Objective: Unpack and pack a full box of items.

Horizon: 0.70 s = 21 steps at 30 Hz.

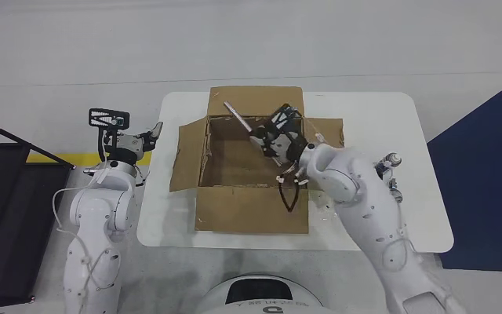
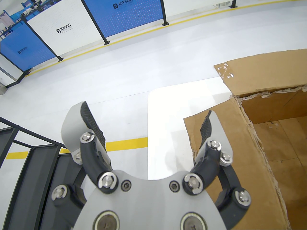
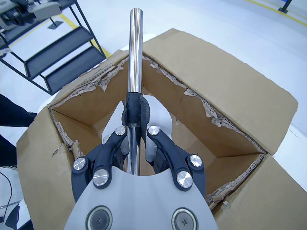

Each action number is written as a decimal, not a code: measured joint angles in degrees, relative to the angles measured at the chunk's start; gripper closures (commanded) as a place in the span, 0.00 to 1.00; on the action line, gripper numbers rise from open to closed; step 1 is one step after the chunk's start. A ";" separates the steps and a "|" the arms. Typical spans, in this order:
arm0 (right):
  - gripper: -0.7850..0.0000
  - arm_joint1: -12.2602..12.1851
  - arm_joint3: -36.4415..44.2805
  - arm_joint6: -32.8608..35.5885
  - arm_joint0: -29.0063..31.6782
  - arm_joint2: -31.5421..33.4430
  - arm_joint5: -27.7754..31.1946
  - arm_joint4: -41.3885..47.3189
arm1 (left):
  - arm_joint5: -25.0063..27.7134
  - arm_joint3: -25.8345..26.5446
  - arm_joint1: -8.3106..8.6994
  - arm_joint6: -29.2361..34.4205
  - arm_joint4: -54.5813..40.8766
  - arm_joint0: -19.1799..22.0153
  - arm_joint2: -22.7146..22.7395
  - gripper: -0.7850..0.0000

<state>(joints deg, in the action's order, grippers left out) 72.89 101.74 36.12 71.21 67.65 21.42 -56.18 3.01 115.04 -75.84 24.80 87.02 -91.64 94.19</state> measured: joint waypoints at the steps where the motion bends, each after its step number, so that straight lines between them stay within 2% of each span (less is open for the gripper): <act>1: 1.00 -0.14 -0.11 -1.06 0.45 0.86 1.12 1.12 | 0.00 0.00 0.00 0.00 0.00 0.00 0.00 0.00; 13: 1.00 -2.04 -3.61 -14.32 5.97 10.88 19.79 14.24 | 0.00 0.00 0.00 0.00 0.00 0.00 0.00 0.00; 16: 1.00 -2.48 -3.97 -16.71 7.76 13.39 21.97 16.01 | 0.00 0.00 0.00 0.00 0.00 0.00 0.00 0.00; 21: 1.00 -3.08 -2.84 -22.58 13.71 18.69 22.09 18.36 | 0.00 0.00 0.00 0.00 0.00 0.00 0.00 0.00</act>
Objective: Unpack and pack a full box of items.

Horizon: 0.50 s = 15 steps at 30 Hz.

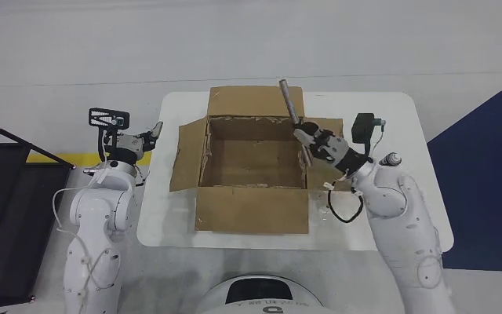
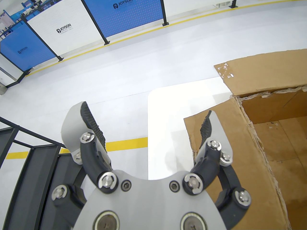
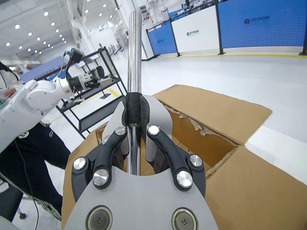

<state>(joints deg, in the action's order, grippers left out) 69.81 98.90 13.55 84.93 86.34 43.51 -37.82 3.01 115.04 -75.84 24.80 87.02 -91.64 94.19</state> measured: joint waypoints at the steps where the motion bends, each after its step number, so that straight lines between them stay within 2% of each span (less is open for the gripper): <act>1: 1.00 -0.11 0.60 -1.07 1.45 1.12 -0.17 -0.16 | 0.00 0.00 0.00 0.00 0.00 0.00 0.00 0.00; 8: 1.00 -0.49 7.75 -9.26 14.75 9.33 -4.27 -3.11 | 0.00 0.00 0.00 0.00 0.00 0.00 0.00 0.00; 15: 1.00 -0.03 15.03 -13.71 28.00 14.89 -15.58 -4.14 | 0.00 0.00 0.00 0.00 0.00 0.00 0.00 0.00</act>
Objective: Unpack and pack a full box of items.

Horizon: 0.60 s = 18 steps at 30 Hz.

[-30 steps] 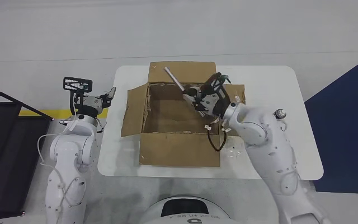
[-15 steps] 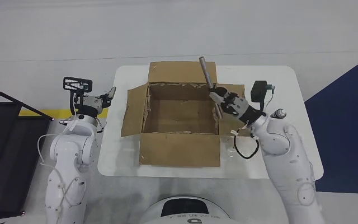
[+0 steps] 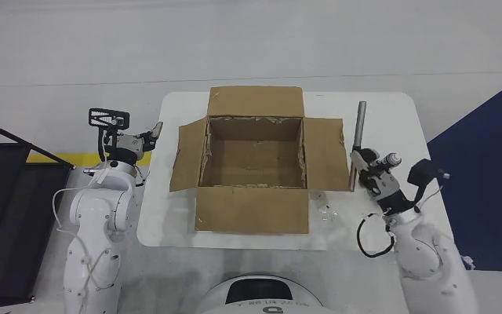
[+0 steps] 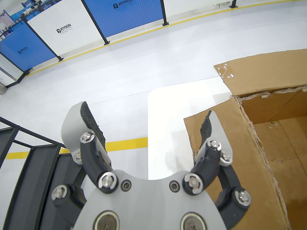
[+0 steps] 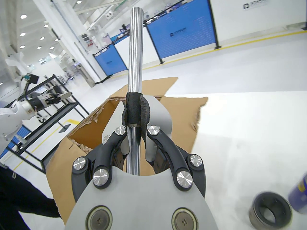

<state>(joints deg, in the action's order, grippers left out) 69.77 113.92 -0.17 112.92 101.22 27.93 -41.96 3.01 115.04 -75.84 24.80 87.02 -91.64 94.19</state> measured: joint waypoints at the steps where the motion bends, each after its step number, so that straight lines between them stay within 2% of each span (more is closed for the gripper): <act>1: 1.00 0.10 0.33 -0.51 1.34 0.48 -1.63 0.11 | 0.00 0.00 0.00 0.00 0.00 0.00 0.00 0.00; 4: 1.00 0.47 1.10 -2.03 4.80 1.51 -6.92 1.03 | 0.00 0.00 0.00 0.00 0.00 0.00 0.00 0.00; 8: 1.00 0.73 -0.07 -3.16 6.76 2.08 -9.12 2.38 | 0.00 0.00 0.00 0.00 0.00 0.00 0.00 0.00; 18: 1.00 0.93 -5.83 3.82 3.30 1.12 -16.19 6.56 | 0.00 0.00 0.00 0.00 0.00 0.00 0.00 0.00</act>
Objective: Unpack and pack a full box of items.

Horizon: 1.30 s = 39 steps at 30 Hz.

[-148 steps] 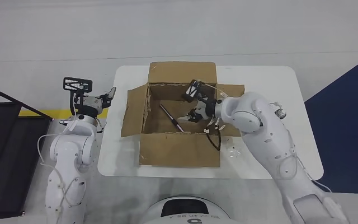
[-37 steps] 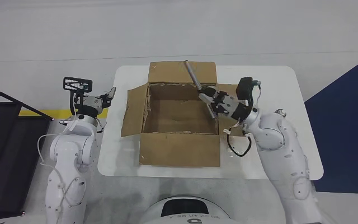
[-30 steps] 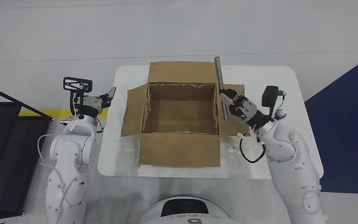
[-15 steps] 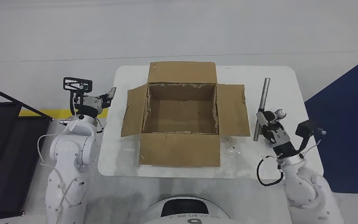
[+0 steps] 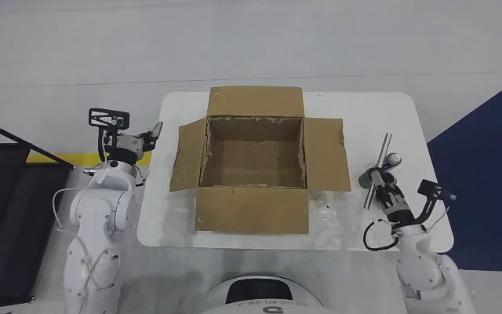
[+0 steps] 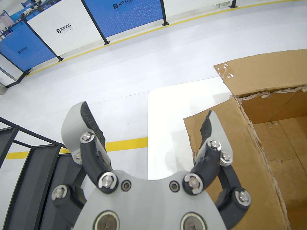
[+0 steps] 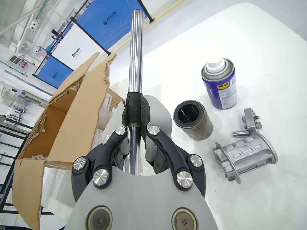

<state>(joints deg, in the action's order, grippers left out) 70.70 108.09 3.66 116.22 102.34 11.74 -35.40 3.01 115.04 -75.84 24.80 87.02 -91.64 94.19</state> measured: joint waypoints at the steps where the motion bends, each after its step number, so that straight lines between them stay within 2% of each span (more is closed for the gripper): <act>1: 1.00 -0.03 -0.34 1.02 -0.60 -0.22 -0.33 -0.01 | 0.00 0.00 0.00 0.00 0.00 0.00 0.00 0.00; 9: 1.00 -0.22 -1.97 9.05 -4.70 -1.22 -5.83 -0.51 | 0.00 0.00 0.00 0.00 0.00 0.00 0.00 0.00; 19: 1.00 -0.57 -2.34 15.52 -6.15 -1.58 -5.65 -1.09 | 0.00 0.00 0.00 0.00 0.00 0.00 0.00 0.00; 32: 1.00 -0.88 -2.94 22.04 -5.51 -1.76 -7.85 -0.94 | 0.00 0.00 0.00 0.00 0.00 0.00 0.00 0.00; 39: 1.00 -0.94 -2.65 24.60 -5.65 -2.18 -12.76 -2.24 | 0.00 0.00 0.00 0.00 0.00 0.00 0.00 0.00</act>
<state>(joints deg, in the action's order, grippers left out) 69.77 105.45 28.26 110.57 100.16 -1.01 -37.64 3.01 115.04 -75.84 24.80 87.02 -91.64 94.19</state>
